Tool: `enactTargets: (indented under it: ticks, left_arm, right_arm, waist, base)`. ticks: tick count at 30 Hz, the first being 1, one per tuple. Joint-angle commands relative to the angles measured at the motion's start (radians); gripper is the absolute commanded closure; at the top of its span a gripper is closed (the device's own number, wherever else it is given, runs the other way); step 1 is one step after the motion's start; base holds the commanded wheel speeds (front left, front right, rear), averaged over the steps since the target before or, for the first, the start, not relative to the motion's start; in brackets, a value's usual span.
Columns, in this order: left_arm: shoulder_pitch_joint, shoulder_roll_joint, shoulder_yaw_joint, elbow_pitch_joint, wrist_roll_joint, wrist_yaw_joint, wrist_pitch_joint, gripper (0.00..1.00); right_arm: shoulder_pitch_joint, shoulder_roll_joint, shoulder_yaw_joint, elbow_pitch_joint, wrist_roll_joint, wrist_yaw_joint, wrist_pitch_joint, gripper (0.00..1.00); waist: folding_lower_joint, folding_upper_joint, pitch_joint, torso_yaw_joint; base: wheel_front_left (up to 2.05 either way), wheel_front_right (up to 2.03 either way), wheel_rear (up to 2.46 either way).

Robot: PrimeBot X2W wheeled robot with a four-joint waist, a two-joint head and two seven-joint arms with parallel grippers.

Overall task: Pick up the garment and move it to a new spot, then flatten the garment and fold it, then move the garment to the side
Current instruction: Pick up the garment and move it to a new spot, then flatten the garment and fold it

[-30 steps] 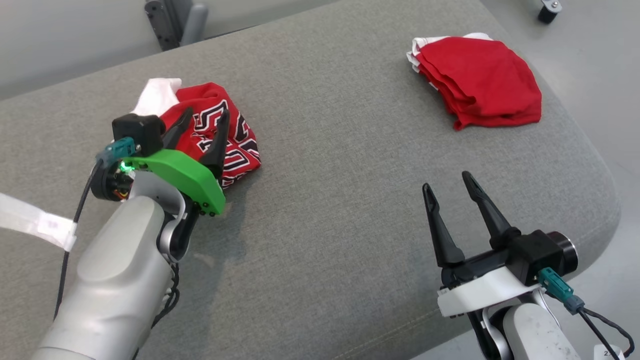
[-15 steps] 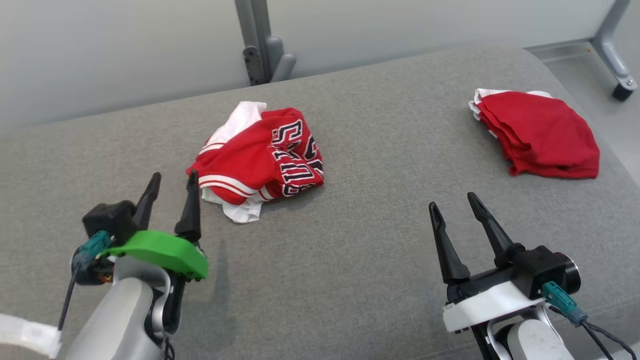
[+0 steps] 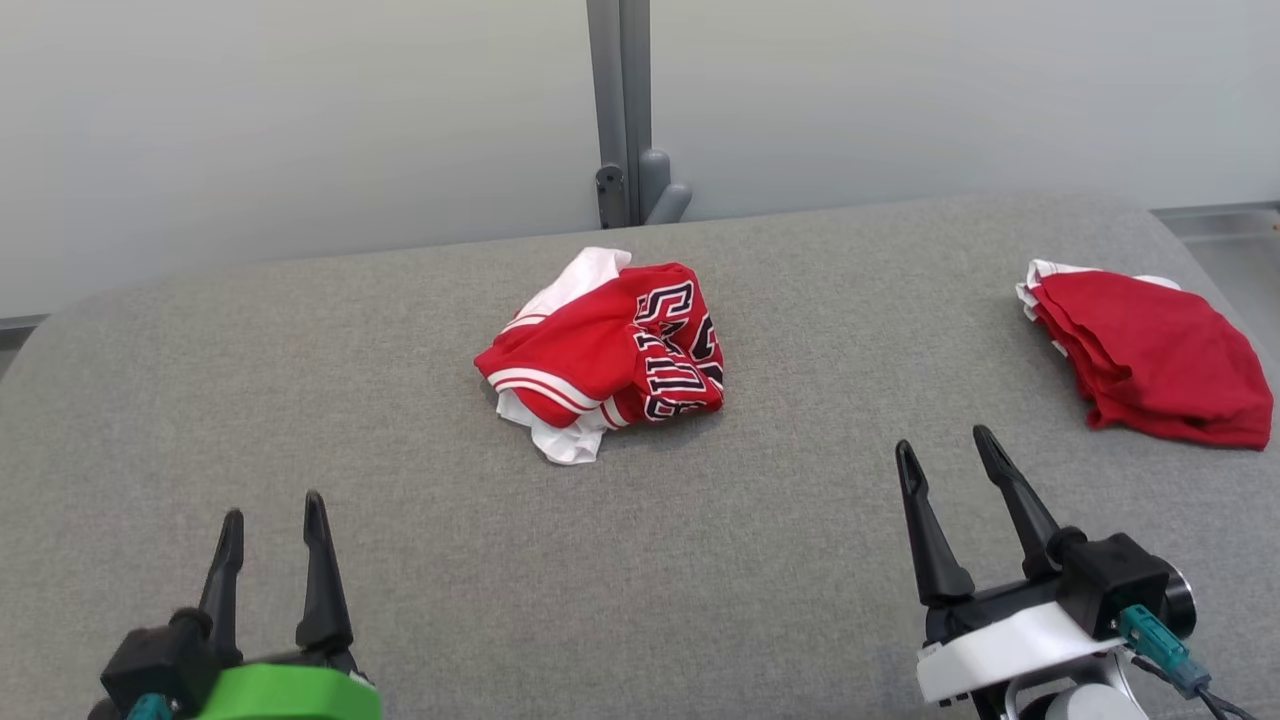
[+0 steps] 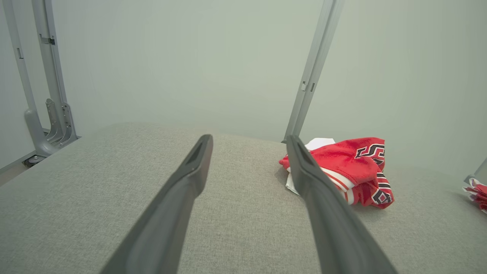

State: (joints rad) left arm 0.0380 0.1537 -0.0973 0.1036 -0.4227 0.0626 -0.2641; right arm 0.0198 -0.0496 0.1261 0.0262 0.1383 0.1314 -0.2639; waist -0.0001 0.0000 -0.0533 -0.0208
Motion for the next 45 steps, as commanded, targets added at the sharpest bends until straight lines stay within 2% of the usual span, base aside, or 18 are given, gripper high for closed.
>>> enactTargets:
  ticks: [1, 7, 16, 45]
  left_arm:
    - [0.024, -0.010, 0.011, -0.002, 0.016, -0.010, 0.001, 0.00]
    - [0.120, -0.079, 0.090, -0.014, 0.115, -0.064, 0.000, 0.00]
    - [0.157, -0.102, 0.129, -0.049, 0.191, -0.114, 0.000, 0.00]
    - [0.157, -0.103, 0.105, -0.055, 0.210, -0.107, 0.000, 0.00]
  right_arm:
    - [0.019, -0.002, -0.003, -0.002, 0.008, -0.002, 0.001, 0.00]
    - [0.073, -0.002, -0.010, 0.001, 0.008, -0.002, 0.001, 0.00]
    - [0.111, -0.002, -0.004, 0.007, 0.004, -0.002, 0.001, 0.00]
    - [0.122, -0.002, 0.001, 0.020, 0.020, -0.002, 0.001, 0.00]
  waist:
    - [0.0001, 0.0000, -0.023, 0.016]
    - [0.0001, 0.0000, -0.047, 0.021]
    - [0.0001, 0.0000, -0.053, 0.027]
    - [0.0001, 0.0000, -0.050, 0.022]
  base:
    - [0.00, 0.00, 0.00]
    - [0.00, 0.00, 0.00]
    - [0.00, 0.00, 0.00]
    - [0.00, 0.00, 0.00]
